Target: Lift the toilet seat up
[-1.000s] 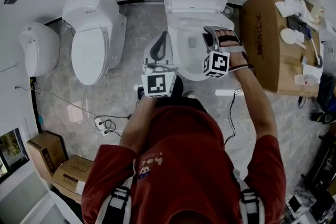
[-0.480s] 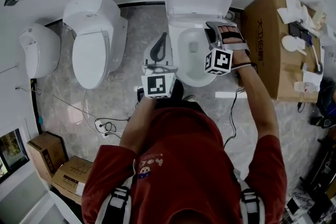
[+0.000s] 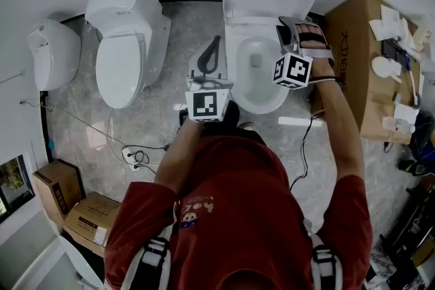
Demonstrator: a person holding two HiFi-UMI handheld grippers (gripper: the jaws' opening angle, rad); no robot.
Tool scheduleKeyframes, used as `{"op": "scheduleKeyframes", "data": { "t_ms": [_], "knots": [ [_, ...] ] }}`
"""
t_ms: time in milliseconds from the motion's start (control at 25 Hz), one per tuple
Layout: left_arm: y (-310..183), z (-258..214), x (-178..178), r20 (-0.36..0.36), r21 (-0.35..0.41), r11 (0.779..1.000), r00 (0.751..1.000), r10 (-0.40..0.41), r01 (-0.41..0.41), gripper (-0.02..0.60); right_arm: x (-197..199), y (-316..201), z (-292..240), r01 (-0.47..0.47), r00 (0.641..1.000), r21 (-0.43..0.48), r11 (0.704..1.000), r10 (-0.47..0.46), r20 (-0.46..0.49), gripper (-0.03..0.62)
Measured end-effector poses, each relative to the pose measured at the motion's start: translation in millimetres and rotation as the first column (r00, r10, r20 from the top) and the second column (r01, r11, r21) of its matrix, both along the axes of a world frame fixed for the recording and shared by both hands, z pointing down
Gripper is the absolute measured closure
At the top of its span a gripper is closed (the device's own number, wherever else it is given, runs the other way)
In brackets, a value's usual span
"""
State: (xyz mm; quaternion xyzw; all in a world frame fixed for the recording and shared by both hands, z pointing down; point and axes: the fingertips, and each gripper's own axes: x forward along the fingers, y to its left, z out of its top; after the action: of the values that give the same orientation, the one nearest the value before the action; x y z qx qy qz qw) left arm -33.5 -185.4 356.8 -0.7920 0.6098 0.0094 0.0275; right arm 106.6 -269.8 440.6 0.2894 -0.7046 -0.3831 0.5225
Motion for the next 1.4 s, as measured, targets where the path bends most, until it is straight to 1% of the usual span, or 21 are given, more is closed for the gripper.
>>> {"op": "scheduleKeyframes", "data": {
  "t_ms": [160, 280, 320, 440, 480, 880, 1400],
  "knots": [
    [-11.9, 4.6, -9.9, 0.011, -0.017, 1.000, 1.000, -0.005, 0.005, 0.572, -4.9, -20.8, -5.7, -0.011, 1.000, 0.019, 1.000, 0.011, -0.011, 0.519],
    [-20.3, 10.8, -11.0, 0.034, -0.035, 0.999, 0.999, 0.007, -0.006, 0.572, -5.3, -33.7, -8.2, -0.015, 1.000, 0.034, 0.999, 0.015, -0.008, 0.522],
    [-23.8, 10.7, -11.2, 0.026, -0.033, 0.999, 1.000, 0.006, -0.005, 0.572, -5.4, -37.9, -9.0, -0.019, 1.000, 0.035, 0.999, 0.019, -0.004, 0.522],
    [-34.9, 3.7, -11.7, -0.033, -0.013, 1.000, 0.999, -0.009, 0.009, 0.572, -6.3, -50.0, -12.8, -0.031, 0.999, 0.034, 0.999, 0.031, 0.010, 0.522],
    [-38.2, 2.8, -11.4, -0.041, -0.011, 1.000, 0.999, -0.009, 0.009, 0.572, -6.6, -53.7, -14.0, -0.034, 0.999, 0.033, 0.999, 0.034, 0.013, 0.522],
    [-65.3, 8.3, -16.9, -0.049, -0.034, 0.999, 0.999, 0.005, -0.006, 0.572, -10.3, -86.2, -19.2, -0.067, 0.997, 0.024, 0.997, 0.066, 0.042, 0.522],
    [-101.6, 9.2, -31.3, -0.072, -0.024, 0.999, 0.997, 0.023, -0.025, 0.572, -14.0, -120.4, -20.6, -0.095, 0.995, 0.015, 0.995, 0.094, 0.015, 0.520]
  ]
}}
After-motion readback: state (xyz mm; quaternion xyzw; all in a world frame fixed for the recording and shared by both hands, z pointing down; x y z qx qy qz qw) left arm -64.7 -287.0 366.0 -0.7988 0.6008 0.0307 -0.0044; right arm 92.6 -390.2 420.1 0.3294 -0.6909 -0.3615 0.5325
